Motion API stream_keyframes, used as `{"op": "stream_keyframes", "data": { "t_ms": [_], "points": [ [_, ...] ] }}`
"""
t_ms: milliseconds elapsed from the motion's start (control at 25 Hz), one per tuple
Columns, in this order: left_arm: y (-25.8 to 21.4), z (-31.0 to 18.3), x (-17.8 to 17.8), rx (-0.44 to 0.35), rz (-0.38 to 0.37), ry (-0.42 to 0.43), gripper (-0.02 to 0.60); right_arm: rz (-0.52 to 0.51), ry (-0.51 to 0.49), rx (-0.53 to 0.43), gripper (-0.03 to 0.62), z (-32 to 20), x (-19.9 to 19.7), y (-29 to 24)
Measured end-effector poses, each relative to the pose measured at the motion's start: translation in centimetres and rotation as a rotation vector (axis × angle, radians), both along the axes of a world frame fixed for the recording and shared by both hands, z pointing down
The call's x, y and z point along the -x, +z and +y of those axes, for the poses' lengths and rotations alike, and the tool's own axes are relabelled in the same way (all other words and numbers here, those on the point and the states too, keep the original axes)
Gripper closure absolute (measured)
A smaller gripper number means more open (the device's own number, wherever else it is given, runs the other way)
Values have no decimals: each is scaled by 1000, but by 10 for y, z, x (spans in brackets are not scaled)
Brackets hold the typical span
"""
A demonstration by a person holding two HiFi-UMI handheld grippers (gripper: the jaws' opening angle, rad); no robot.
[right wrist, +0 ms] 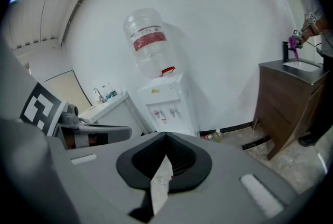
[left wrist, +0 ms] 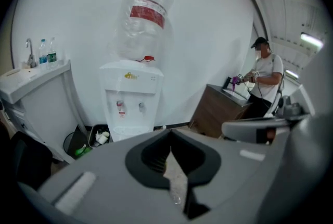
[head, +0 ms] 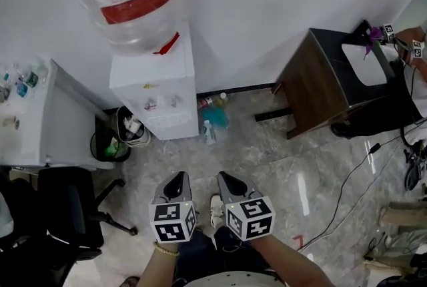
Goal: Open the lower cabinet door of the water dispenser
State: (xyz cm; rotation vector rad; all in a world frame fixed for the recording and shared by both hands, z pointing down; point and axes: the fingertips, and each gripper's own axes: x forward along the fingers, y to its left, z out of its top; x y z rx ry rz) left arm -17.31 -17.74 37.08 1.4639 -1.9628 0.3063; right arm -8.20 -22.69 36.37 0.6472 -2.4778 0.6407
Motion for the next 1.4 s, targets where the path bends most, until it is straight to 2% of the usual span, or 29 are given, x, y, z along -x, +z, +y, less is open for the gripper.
{"op": "stream_keyframes", "data": {
  "t_ms": [280,520,680,720,760,800,960,1040,1120,1400],
  "points": [
    [91,-19,52,81,18,-95,574,77,-89,56,595,-37,67,100],
    [184,-43,103,116,31,-101,574,113,-100,105,595,-75,121,207],
    [253,-53,122,129,90,-106,574,111,-81,97,595,-105,147,286],
    [271,-55,124,137,104,-106,574,109,-86,91,581,-112,153,305],
    [289,-55,125,148,111,-104,574,111,-93,82,485,-120,160,325],
    [306,-56,125,159,114,-104,574,115,-98,70,442,-128,167,345],
    [362,-53,118,187,134,-94,574,129,-135,-51,402,-159,190,408],
    [379,-52,116,193,150,-91,574,137,-191,-114,351,-167,203,429],
    [389,-52,114,191,171,-92,574,150,-219,-136,304,-177,213,445],
    [401,-49,114,200,192,-81,574,187,-260,-194,299,-202,234,463]
  ]
}}
